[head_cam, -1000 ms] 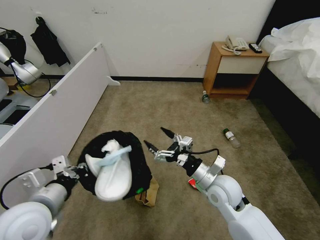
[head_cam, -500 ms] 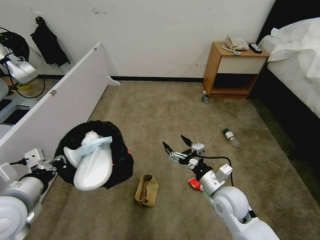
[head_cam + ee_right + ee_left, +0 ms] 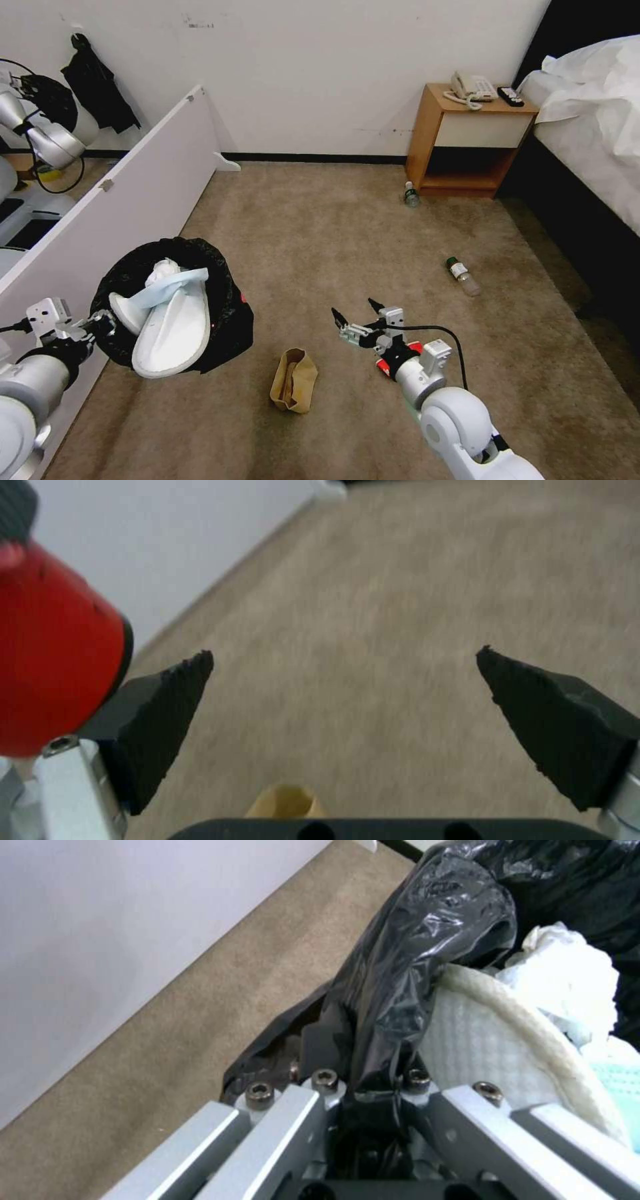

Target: Pick up the trash bin, then pick up the garbage from the floor and place it into the trash bin.

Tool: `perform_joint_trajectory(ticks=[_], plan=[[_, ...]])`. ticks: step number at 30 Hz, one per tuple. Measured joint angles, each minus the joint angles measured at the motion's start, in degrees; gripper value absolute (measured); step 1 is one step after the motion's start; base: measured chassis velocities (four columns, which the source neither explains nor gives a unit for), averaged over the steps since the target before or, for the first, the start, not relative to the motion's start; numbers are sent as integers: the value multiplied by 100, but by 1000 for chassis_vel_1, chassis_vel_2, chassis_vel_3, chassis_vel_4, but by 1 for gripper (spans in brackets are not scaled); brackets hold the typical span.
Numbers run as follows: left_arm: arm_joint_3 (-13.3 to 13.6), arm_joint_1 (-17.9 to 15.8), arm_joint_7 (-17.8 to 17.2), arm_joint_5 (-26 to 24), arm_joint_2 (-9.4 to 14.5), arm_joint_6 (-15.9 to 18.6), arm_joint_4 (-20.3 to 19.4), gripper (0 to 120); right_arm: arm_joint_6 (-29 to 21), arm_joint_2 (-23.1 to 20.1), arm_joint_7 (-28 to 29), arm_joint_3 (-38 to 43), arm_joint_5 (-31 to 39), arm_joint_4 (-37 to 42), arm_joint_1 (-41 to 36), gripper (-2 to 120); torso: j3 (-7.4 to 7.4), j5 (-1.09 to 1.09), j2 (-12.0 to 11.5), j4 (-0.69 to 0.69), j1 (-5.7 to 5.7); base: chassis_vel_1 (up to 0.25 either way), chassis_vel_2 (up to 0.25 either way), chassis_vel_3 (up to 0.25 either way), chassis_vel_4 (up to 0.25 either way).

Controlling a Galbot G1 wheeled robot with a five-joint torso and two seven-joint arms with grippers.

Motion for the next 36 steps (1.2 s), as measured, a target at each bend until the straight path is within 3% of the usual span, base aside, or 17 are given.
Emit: perform_joint_trajectory(ticks=[11,17,36], plan=[[-24,-5,0,5,-26,-1,5,1,-1595,334,988,-920,548,-540,858,100,0,0,0,1,0,0,0,0,0],[-24,-13,3,7,-51,-1,5,1,-2166,530,1168,-1249,833,-918,1244,100,1,0,0,1,0,0,0,0,0],[-14,-9,15,10,-95,-1,-22,1,-2309,1082,1143,-1772,341,-2563,1676,100,1,0,0,0,0,0,0,0,0]])
